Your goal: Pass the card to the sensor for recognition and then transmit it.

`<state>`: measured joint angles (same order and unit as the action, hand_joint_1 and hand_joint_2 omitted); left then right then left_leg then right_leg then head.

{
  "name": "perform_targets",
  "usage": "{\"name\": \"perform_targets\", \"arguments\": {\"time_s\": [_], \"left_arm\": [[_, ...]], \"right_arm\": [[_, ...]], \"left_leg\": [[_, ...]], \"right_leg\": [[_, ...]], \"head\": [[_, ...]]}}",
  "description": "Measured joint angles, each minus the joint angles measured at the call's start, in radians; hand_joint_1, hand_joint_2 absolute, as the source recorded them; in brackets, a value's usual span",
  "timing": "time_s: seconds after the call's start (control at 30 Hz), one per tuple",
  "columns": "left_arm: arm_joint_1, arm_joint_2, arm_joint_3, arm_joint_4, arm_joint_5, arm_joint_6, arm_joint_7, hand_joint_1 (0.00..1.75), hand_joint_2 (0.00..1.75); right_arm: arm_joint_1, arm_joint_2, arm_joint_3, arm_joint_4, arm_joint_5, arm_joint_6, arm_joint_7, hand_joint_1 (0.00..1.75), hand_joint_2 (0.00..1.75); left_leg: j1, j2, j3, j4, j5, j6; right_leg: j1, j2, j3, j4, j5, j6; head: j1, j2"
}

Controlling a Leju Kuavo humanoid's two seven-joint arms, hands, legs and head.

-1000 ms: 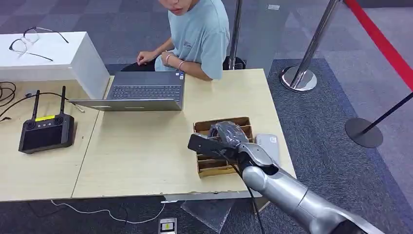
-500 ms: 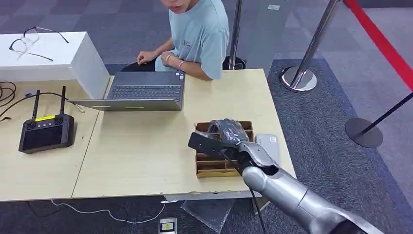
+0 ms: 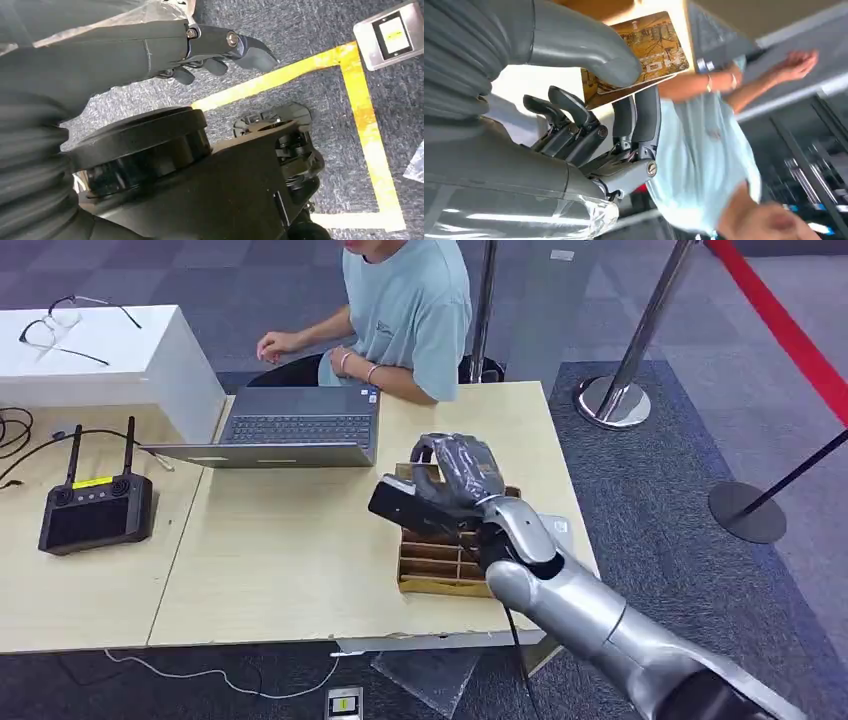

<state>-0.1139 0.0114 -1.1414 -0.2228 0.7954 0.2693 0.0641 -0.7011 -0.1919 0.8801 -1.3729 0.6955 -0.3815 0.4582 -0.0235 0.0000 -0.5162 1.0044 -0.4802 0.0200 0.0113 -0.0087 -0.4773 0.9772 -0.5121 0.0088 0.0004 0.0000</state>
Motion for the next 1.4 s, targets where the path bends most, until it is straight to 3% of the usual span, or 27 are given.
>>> {"name": "perform_targets", "arguments": {"time_s": [0.63,1.3,1.33,1.37,1.4], "left_arm": [[0.000,0.000,-0.012,0.000,-0.024,0.004,-0.012,0.00,1.75],[-0.006,0.001,-0.042,0.000,-0.049,0.002,-0.004,0.00,1.75],[-0.006,0.001,-0.042,0.000,-0.049,0.000,-0.004,0.00,1.75],[-0.006,0.001,-0.042,0.000,-0.049,0.000,-0.004,0.00,1.75],[-0.006,0.001,-0.042,0.000,-0.049,0.000,-0.004,0.00,1.75]], "right_arm": [[-0.113,0.019,-0.009,-0.003,0.210,-0.023,0.042,1.75,1.75],[-0.191,0.049,-0.014,0.114,0.191,-0.024,0.036,1.75,1.75],[-0.191,0.051,-0.014,0.119,0.191,-0.024,0.033,1.61,1.75],[-0.191,0.053,-0.014,0.126,0.191,-0.024,0.033,0.38,1.75],[-0.190,0.054,-0.014,0.133,0.191,-0.024,0.033,0.00,1.75]], "left_leg": [[0.000,0.000,0.000,0.000,0.000,0.000],[0.000,0.000,0.000,0.000,0.000,0.000],[0.000,0.000,0.000,0.000,0.000,0.000],[0.000,0.000,0.000,0.000,0.000,0.000],[0.000,0.000,0.000,0.000,0.000,0.000]], "right_leg": [[0.000,0.000,0.000,0.000,0.000,0.000],[0.000,0.000,0.000,0.000,0.000,0.000],[0.000,0.000,0.000,0.000,0.000,0.000],[0.000,0.000,0.000,0.000,0.000,0.000],[0.000,0.000,0.000,0.000,0.000,0.000]], "head": [[0.000,0.000],[0.000,0.000],[0.000,0.000],[0.000,0.000],[0.000,0.000]]}}
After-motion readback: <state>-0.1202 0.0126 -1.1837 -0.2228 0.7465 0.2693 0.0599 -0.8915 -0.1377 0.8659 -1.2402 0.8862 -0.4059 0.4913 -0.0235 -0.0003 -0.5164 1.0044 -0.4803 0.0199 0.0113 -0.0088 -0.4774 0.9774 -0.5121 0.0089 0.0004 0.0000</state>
